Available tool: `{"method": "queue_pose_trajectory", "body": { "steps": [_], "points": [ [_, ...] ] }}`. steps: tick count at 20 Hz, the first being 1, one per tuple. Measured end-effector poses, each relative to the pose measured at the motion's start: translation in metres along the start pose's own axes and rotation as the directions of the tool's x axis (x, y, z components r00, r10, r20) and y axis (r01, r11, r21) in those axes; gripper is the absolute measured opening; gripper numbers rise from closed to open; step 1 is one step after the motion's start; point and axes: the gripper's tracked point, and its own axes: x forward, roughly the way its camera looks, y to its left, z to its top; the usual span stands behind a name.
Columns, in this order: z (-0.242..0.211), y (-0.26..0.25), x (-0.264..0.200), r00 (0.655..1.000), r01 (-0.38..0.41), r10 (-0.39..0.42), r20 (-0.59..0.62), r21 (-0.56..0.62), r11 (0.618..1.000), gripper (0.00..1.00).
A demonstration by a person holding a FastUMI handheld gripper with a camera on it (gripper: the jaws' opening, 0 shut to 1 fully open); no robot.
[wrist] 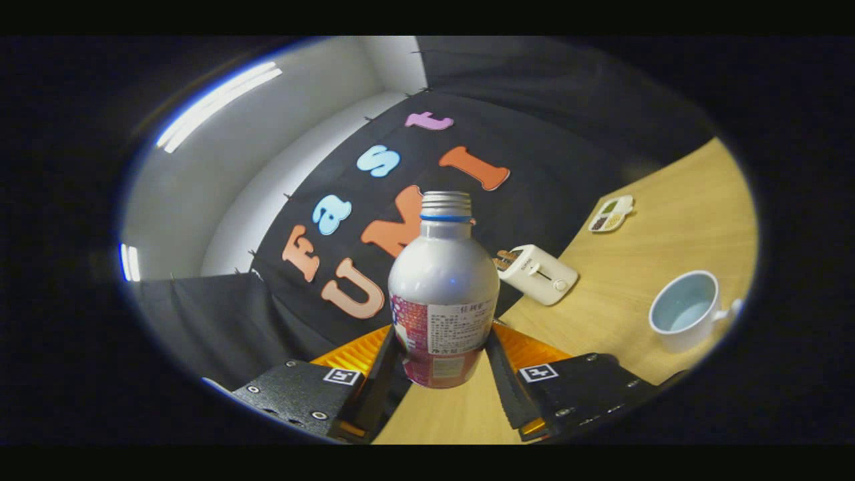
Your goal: Take the bottle from table, then pour the juice into the cup, finally place the bottle on the coaster
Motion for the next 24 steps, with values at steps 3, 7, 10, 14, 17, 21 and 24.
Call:
{"method": "queue_pose_trajectory", "body": {
  "steps": [3, 7, 10, 14, 17, 21, 24],
  "points": [
    [-0.001, -0.010, 0.001, 1.000, 0.024, -0.027, -0.012, -0.226, 0.974, 0.71],
    [-0.014, -0.028, 0.006, 0.991, 0.083, -0.122, -0.062, -0.443, 0.893, 0.71],
    [-0.032, -0.041, 0.003, 0.980, 0.081, -0.169, -0.107, -0.561, 0.824, 0.71],
    [-0.062, -0.067, 0.002, 0.948, 0.085, -0.272, -0.166, -0.690, 0.719, 0.71],
    [-0.082, -0.075, 0.003, 0.932, 0.051, -0.300, -0.204, -0.744, 0.666, 0.72],
    [-0.099, -0.087, 0.000, 0.911, 0.022, -0.336, -0.241, -0.783, 0.622, 0.72],
    [-0.106, -0.087, 0.001, 0.909, 0.010, -0.332, -0.251, -0.784, 0.621, 0.72]
  ]
}}
